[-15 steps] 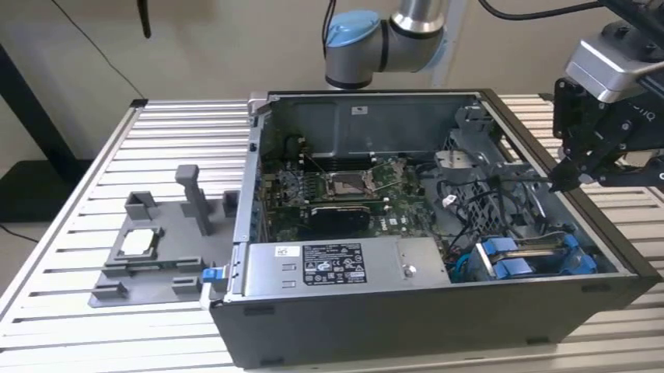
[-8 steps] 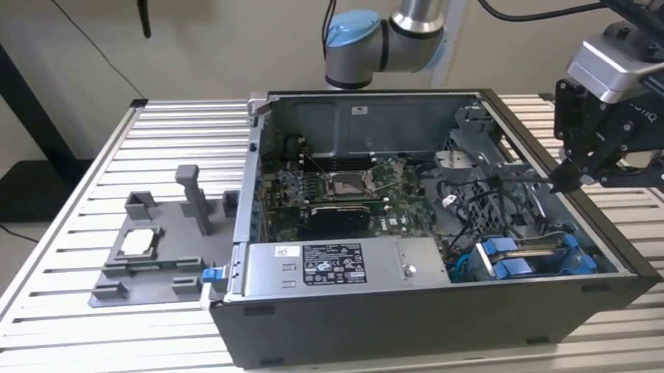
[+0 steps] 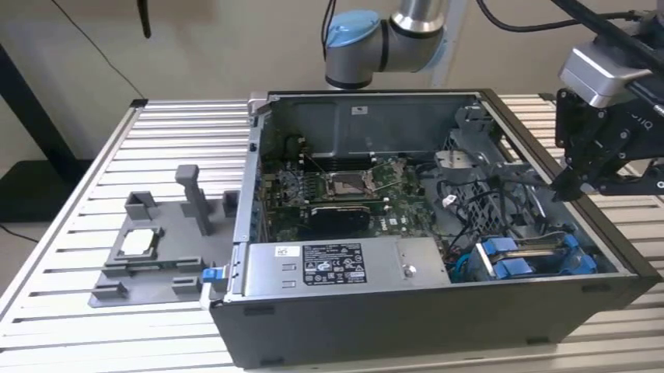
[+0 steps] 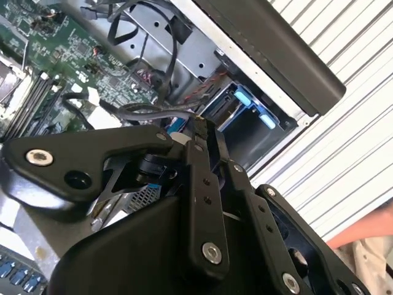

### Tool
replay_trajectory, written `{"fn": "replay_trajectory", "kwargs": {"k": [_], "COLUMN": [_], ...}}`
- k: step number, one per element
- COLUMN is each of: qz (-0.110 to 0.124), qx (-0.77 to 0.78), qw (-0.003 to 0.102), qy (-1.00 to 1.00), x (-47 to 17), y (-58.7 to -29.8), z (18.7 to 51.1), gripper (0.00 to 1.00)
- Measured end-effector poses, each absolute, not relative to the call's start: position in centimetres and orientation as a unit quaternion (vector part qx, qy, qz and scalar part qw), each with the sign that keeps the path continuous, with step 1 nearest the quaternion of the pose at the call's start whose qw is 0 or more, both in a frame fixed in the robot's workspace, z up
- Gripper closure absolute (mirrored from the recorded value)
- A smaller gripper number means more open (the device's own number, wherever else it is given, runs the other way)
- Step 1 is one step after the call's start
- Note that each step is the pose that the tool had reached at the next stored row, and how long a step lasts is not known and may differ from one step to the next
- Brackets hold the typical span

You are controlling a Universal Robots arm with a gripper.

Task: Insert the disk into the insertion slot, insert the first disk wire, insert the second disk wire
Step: 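Insert the first disk wire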

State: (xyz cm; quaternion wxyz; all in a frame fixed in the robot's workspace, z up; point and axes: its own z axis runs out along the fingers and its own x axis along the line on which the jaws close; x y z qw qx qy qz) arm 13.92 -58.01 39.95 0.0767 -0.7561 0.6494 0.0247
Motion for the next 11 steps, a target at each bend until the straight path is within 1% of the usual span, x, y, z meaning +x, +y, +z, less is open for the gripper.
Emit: {"fn": "replay_trajectory", "kwargs": {"k": [2,8,11], "qz": [0.021,0.008,0.005], "qx": [-0.753,-0.750,-0.749], "qw": [0.073,0.058,0.056], "qy": [0.654,0.659,0.660], "x": [13.92,13.92,13.92], "y": [-58.01,-58.01,-57.93], "z": [39.82,39.50,39.08], "gripper": [0.81,0.81,0.81]}}
